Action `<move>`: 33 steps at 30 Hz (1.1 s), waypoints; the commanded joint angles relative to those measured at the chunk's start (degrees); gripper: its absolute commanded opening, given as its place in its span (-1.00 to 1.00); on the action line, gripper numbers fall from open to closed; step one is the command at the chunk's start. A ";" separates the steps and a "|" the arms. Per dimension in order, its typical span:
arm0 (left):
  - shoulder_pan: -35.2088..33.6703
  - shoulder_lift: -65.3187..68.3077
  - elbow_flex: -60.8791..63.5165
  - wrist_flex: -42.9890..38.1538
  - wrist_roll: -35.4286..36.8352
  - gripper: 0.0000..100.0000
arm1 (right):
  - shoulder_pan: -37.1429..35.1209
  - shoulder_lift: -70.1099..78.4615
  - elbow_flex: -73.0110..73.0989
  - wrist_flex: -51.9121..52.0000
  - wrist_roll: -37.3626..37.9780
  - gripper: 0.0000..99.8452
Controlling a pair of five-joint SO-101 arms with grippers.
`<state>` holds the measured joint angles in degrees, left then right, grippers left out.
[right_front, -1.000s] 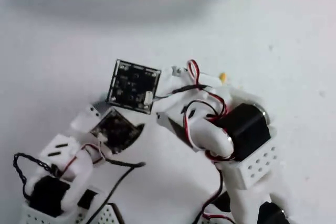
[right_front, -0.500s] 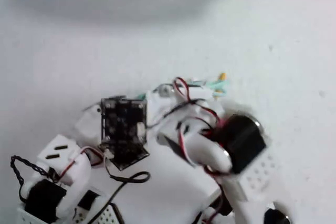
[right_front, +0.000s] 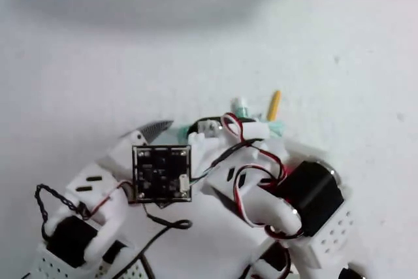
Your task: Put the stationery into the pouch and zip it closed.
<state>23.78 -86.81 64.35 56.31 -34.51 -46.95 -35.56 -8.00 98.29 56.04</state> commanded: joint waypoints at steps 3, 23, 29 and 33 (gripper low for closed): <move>1.54 0.31 -0.09 -2.02 3.96 -0.90 | 4.26 -0.40 -0.53 -1.45 0.35 -0.96; 1.01 0.57 -2.64 -4.75 30.68 -0.95 | 9.19 8.31 -8.62 -11.56 -22.68 -0.96; -7.87 0.48 4.04 -11.78 31.12 -0.95 | 9.19 12.79 -8.79 -12.79 -25.76 -0.96; -11.38 0.22 5.45 -11.69 31.12 -0.95 | 9.36 14.46 -8.62 -15.25 -27.87 -0.96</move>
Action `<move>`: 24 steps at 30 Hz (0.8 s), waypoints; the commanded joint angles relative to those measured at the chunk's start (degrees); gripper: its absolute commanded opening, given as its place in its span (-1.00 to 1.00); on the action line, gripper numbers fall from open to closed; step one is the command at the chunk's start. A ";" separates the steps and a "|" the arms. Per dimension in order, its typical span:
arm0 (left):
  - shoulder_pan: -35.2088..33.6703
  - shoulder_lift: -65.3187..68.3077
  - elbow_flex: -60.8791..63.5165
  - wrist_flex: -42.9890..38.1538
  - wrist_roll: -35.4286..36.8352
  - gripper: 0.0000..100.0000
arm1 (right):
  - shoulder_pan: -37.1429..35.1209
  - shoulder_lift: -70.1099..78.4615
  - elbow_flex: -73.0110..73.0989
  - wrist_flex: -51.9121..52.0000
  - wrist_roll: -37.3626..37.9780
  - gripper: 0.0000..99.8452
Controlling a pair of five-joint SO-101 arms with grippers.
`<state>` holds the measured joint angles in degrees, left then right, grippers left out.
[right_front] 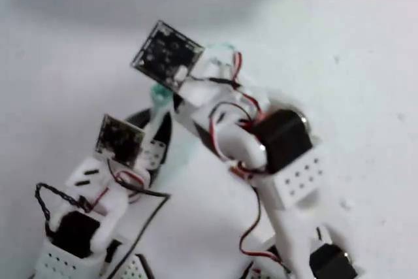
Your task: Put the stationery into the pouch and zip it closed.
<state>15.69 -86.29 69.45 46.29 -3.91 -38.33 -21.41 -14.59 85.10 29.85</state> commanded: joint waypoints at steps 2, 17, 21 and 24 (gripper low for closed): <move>-3.21 -0.31 1.49 -1.67 0.53 -0.95 | 2.07 1.19 -1.93 -4.44 -2.99 -0.96; 0.48 -0.31 2.90 0.88 -3.43 -0.95 | 15.08 12.18 -2.20 -18.15 -8.44 -0.96; 0.48 -0.31 3.69 0.26 -3.60 -0.95 | 17.63 15.34 -2.29 -21.41 -8.44 -0.96; 0.40 -0.31 3.69 0.26 -3.60 -0.95 | 19.82 17.01 -2.29 -24.04 -8.44 -0.96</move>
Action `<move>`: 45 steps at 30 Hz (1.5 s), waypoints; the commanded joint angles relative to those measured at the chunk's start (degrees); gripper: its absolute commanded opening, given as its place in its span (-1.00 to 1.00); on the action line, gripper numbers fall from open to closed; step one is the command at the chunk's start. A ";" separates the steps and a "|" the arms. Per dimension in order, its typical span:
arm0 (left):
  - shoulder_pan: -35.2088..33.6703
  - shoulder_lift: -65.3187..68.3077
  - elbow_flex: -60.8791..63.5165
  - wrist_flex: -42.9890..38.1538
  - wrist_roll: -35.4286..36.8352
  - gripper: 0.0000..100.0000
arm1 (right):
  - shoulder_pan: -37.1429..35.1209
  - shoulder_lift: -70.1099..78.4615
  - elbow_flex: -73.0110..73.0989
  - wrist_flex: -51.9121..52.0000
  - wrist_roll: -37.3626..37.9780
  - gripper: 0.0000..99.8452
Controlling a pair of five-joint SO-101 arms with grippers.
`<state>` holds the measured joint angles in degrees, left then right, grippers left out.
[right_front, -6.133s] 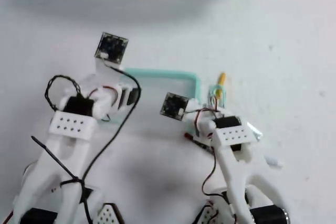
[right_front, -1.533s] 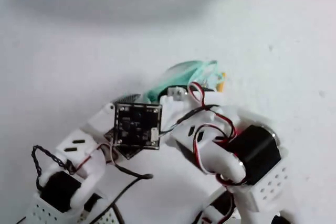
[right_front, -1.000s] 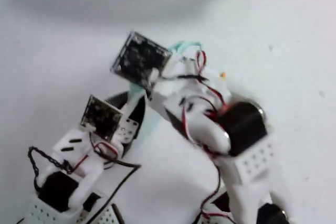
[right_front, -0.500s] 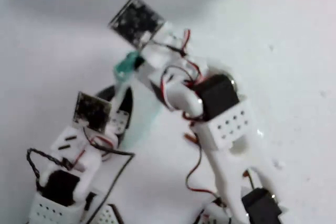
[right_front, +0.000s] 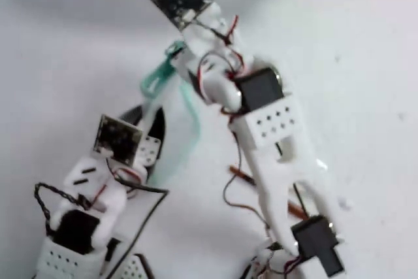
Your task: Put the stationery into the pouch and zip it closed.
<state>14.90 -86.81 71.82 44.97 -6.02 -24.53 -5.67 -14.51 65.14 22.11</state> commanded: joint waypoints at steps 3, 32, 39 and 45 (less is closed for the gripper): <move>1.10 0.22 1.14 1.58 -1.49 -0.95 | 7.78 2.68 -2.37 -6.20 -0.70 -0.96; 0.22 0.22 1.41 0.70 2.20 -0.52 | 8.40 4.88 -8.00 -3.82 -6.68 -0.97; -0.84 0.22 1.41 0.35 2.20 -0.52 | 5.85 1.89 -8.00 -0.75 -6.68 -0.97; -1.19 0.22 1.32 0.35 2.20 -0.52 | 3.03 1.19 -8.09 0.31 -6.68 -0.97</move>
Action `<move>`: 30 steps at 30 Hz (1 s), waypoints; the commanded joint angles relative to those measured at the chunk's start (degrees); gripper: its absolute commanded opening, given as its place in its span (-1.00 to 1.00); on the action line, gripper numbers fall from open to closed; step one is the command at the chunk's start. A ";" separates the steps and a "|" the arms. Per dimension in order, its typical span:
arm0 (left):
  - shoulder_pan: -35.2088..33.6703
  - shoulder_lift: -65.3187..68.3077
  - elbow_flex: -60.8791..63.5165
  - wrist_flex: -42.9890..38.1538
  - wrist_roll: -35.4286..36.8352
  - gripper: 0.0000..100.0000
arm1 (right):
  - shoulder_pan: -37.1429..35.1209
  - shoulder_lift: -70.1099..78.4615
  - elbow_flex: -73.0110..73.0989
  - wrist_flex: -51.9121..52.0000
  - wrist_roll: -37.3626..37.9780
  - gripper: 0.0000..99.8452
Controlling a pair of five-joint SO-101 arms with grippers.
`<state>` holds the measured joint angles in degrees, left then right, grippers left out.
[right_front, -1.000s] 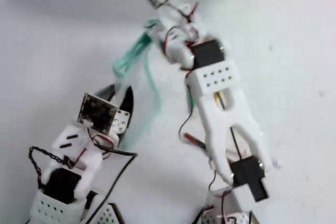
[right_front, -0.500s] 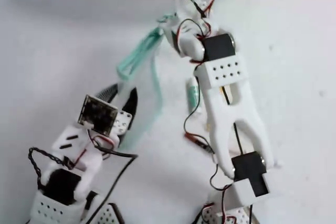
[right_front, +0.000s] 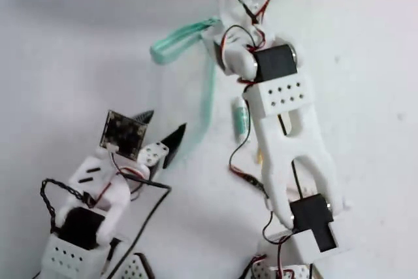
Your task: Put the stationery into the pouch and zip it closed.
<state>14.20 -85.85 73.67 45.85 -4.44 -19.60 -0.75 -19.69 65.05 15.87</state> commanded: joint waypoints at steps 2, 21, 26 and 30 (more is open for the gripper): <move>-0.31 -0.75 -0.53 -0.53 0.62 -0.52 | -2.59 -5.14 -2.55 0.75 -0.44 -0.97; -1.63 -0.75 -0.26 -5.98 0.53 -0.52 | -5.49 -10.59 -2.37 13.14 6.42 -0.96; -12.44 -0.57 2.46 -14.15 0.53 -0.45 | -4.00 -8.75 -2.37 13.14 6.42 -0.96; -11.03 -0.40 2.73 -13.45 -1.14 -0.37 | -4.97 -8.66 -2.46 13.14 6.42 -0.96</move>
<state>2.07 -85.85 76.75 33.63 -4.53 -23.91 -9.54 -20.92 77.89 21.67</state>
